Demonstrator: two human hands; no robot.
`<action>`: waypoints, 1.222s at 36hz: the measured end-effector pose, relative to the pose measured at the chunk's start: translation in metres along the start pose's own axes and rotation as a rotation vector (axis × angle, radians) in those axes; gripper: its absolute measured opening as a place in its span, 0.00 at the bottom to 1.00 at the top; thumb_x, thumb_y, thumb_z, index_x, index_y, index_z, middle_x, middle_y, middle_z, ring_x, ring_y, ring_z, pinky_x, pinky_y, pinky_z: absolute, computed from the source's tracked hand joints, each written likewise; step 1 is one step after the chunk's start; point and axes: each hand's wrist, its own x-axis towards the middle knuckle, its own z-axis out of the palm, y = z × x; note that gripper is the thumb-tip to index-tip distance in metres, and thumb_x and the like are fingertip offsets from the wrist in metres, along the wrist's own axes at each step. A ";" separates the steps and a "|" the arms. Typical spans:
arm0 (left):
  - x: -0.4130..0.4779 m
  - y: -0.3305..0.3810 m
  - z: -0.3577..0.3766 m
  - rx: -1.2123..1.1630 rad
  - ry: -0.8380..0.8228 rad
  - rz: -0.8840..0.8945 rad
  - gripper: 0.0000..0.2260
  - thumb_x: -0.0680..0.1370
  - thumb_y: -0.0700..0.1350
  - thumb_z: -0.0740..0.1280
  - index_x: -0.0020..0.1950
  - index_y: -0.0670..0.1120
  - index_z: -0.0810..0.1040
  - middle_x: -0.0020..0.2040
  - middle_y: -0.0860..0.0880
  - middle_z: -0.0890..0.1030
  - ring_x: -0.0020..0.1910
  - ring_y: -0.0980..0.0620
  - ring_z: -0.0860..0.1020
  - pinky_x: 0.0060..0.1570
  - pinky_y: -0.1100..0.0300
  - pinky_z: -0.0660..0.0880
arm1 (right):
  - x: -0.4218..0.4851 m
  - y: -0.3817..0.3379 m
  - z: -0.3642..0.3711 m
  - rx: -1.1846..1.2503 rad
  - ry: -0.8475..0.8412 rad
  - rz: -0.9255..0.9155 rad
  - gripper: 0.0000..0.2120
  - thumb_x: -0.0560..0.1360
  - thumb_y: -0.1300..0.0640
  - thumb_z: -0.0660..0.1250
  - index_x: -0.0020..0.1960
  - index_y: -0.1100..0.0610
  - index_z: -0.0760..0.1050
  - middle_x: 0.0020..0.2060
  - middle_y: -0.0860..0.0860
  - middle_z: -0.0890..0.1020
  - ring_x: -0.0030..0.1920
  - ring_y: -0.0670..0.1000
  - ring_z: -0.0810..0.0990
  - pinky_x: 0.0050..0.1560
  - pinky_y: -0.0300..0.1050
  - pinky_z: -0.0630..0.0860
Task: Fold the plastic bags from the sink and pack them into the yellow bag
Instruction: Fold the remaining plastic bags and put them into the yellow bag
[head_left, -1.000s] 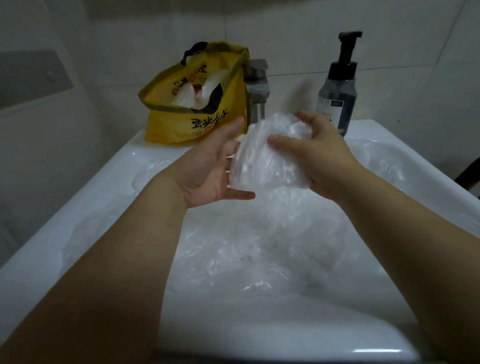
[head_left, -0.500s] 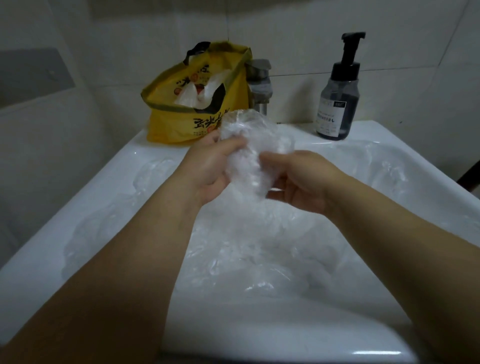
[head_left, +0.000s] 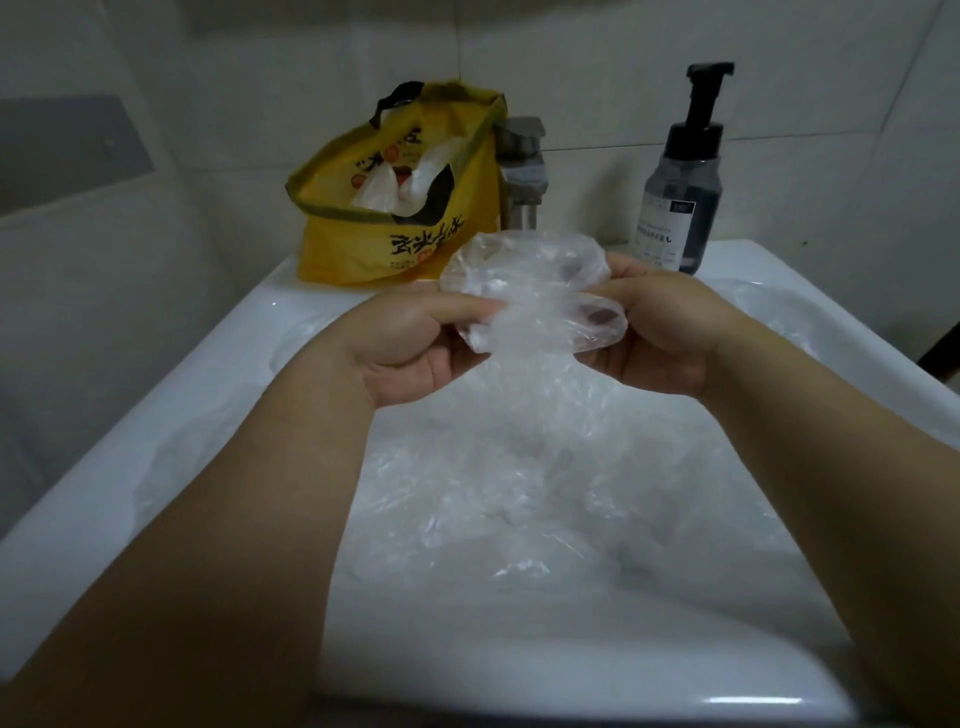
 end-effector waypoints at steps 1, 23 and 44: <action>0.000 0.000 0.000 -0.013 -0.003 0.008 0.17 0.74 0.33 0.65 0.62 0.37 0.76 0.58 0.40 0.81 0.57 0.47 0.79 0.55 0.59 0.76 | -0.001 0.000 0.000 0.011 -0.012 0.005 0.13 0.76 0.70 0.60 0.52 0.57 0.78 0.41 0.54 0.85 0.40 0.51 0.82 0.43 0.41 0.81; -0.008 0.005 0.005 0.097 0.079 0.106 0.11 0.78 0.49 0.63 0.40 0.44 0.77 0.32 0.49 0.78 0.29 0.54 0.78 0.30 0.61 0.78 | -0.002 -0.004 -0.005 -0.155 0.089 0.013 0.18 0.78 0.51 0.61 0.37 0.63 0.75 0.32 0.55 0.79 0.32 0.53 0.79 0.36 0.46 0.79; 0.000 -0.002 0.008 0.116 0.157 0.209 0.08 0.77 0.36 0.67 0.56 0.44 0.77 0.47 0.48 0.83 0.43 0.55 0.82 0.39 0.64 0.79 | 0.003 0.004 0.001 -0.117 0.116 0.065 0.10 0.76 0.64 0.65 0.57 0.64 0.76 0.45 0.58 0.83 0.38 0.50 0.83 0.36 0.39 0.79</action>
